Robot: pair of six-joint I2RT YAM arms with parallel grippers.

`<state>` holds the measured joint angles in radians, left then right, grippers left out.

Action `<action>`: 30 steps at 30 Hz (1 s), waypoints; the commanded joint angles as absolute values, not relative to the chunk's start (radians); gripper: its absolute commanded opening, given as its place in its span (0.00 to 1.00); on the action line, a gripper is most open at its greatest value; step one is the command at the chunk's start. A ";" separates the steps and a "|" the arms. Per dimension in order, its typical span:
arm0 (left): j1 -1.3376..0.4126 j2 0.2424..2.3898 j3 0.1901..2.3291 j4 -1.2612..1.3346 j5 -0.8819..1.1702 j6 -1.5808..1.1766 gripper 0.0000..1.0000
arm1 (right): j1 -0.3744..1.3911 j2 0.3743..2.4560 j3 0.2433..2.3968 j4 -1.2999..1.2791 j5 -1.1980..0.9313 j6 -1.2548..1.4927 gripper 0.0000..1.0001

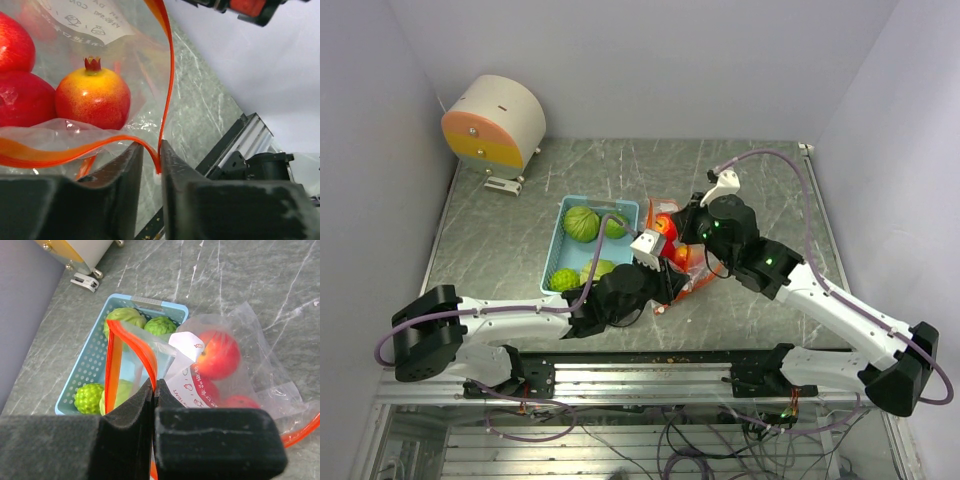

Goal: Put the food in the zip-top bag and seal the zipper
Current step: Pick up the zipper food storage bag at the center of the board.

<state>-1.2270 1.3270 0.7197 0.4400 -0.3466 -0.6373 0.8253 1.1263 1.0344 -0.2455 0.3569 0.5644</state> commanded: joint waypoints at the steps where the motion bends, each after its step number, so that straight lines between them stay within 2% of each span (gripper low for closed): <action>1: -1.230 1.327 0.734 0.441 -0.403 -0.644 0.22 | 0.835 1.092 1.051 -0.216 0.381 0.565 0.00; 2: -1.230 1.328 0.731 0.441 -0.407 -0.643 0.19 | 0.835 1.093 1.052 -0.215 0.380 0.565 0.00; 3: -1.230 1.329 0.730 0.438 -0.411 -0.642 0.10 | 0.835 1.092 1.054 -0.216 0.379 0.566 0.00; 4: -1.230 1.332 0.729 0.436 -0.415 -0.639 0.07 | 0.836 1.092 1.054 -0.218 0.379 0.566 0.00; 8: -1.231 1.298 0.735 0.387 -0.393 -0.582 0.07 | 0.836 1.078 1.055 -0.245 0.415 0.566 0.00; 12: -1.231 1.187 0.783 0.145 -0.398 -0.480 0.07 | 0.837 1.037 1.047 -0.314 0.472 0.527 0.00; 17: -1.230 1.069 0.863 -0.166 -0.390 -0.361 0.07 | 0.837 0.909 0.965 -0.300 0.446 0.367 0.46; 18: -1.230 1.051 0.872 -0.196 -0.385 -0.345 0.07 | 0.837 0.875 0.952 -0.286 0.426 0.339 0.52; 20: -1.230 1.024 0.889 -0.232 -0.366 -0.299 0.07 | 0.837 0.808 0.936 -0.256 0.378 0.282 0.58; 25: -1.229 0.993 0.937 -0.283 -0.277 -0.152 0.07 | 0.836 0.683 0.918 -0.140 0.012 0.076 0.62; 30: -1.229 1.025 1.031 -0.390 -0.103 -0.036 0.07 | 0.836 0.769 0.990 -0.164 -0.465 -0.090 0.62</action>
<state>-1.2270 1.0130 0.9413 -0.2977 -0.2668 -0.1757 0.8326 0.6895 0.9401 -0.1780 -0.0105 0.1055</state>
